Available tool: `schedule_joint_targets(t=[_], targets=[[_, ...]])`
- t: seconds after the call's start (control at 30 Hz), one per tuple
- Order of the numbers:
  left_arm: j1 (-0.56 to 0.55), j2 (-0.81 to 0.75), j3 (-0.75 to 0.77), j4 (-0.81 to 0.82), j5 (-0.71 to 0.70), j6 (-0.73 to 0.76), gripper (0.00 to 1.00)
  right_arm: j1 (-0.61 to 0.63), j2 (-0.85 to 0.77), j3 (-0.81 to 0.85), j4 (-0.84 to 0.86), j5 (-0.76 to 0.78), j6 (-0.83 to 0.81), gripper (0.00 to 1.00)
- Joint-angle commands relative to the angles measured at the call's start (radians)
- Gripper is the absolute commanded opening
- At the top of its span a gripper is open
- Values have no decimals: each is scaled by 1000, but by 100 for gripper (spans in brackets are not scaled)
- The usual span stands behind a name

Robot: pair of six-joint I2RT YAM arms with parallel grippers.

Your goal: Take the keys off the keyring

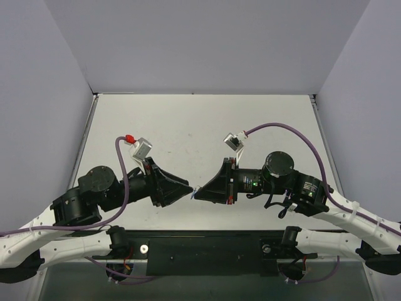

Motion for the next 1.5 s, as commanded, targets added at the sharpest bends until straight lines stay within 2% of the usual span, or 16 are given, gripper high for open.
schedule_joint_targets(t=[0.0, 0.43, 0.67, 0.93, 1.17, 1.23, 1.33, 1.47], targets=[[-1, 14, -1, 91, 22, -11, 49, 7, -13, 2, 73, -8, 4, 0], [-1, -27, -12, 131, 22, -4, 48, 8, -13, -8, 62, 2, 4, 0], [-1, -12, -18, 160, 91, -1, 48, 8, -7, 1, 64, -2, 6, 0], [-1, 10, -27, 185, 109, -6, 42, 7, -6, 3, 67, -3, 9, 0], [-1, 14, -30, 193, 114, -6, 28, 19, -6, -5, 94, -24, 12, 0], [-1, 17, -29, 193, 117, -6, 20, 27, -9, -8, 101, -29, 7, 0], [-1, 23, -22, 194, 125, -3, 0, 33, -9, -8, 101, -32, 0, 0], [-1, 31, -18, 199, 129, -1, 0, 34, -13, -4, 98, -32, -3, 0]])
